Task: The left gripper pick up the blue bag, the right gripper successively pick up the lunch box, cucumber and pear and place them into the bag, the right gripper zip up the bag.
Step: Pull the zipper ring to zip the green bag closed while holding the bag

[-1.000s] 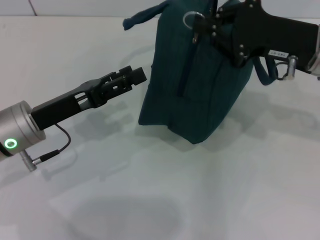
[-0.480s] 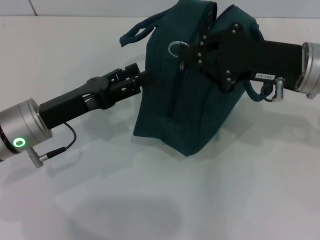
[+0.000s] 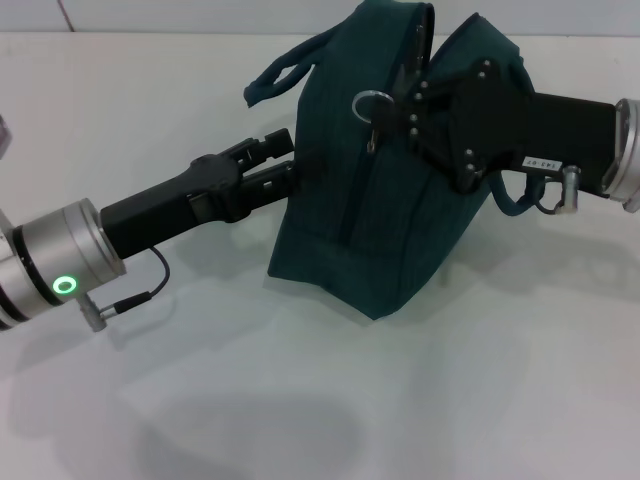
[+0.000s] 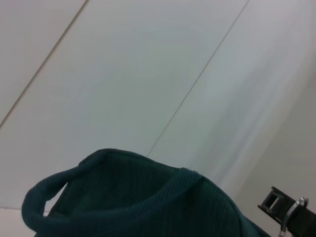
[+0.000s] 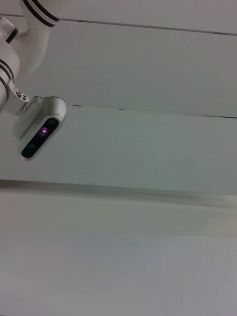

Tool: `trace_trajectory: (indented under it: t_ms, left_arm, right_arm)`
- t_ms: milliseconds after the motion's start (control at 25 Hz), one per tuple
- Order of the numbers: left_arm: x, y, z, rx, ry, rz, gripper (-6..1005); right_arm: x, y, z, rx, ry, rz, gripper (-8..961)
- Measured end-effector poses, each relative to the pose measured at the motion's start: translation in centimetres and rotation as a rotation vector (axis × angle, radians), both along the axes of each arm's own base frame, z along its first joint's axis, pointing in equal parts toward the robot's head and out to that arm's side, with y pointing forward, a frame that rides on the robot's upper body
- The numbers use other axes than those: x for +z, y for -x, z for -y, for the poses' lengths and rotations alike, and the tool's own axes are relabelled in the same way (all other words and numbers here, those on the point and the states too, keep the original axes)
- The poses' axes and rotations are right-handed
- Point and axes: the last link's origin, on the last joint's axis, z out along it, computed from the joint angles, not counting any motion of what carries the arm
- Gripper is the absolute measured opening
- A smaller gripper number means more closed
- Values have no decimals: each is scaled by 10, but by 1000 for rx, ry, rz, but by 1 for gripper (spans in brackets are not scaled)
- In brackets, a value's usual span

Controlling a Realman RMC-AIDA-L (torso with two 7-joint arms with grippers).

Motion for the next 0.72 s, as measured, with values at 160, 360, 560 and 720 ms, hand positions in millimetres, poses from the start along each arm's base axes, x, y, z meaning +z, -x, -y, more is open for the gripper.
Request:
trace_trajectory:
  t_ms: [160, 360, 560, 720]
  left_arm:
    - [0, -2, -3, 1, -1, 2, 817]
    - [-1, -3, -4, 1, 1, 0, 812]
    - [-2, -4, -4, -9, 1, -6, 770]
    - [-2, -5, -5, -21, -1, -11, 619]
  right_arm:
    - [0, -2, 1, -8, 2, -4, 5]
    - [1, -3, 2, -13, 0, -10, 5]
    - [1, -3, 2, -13, 1, -9, 4]
    - [1, -3, 2, -13, 1, -9, 4]
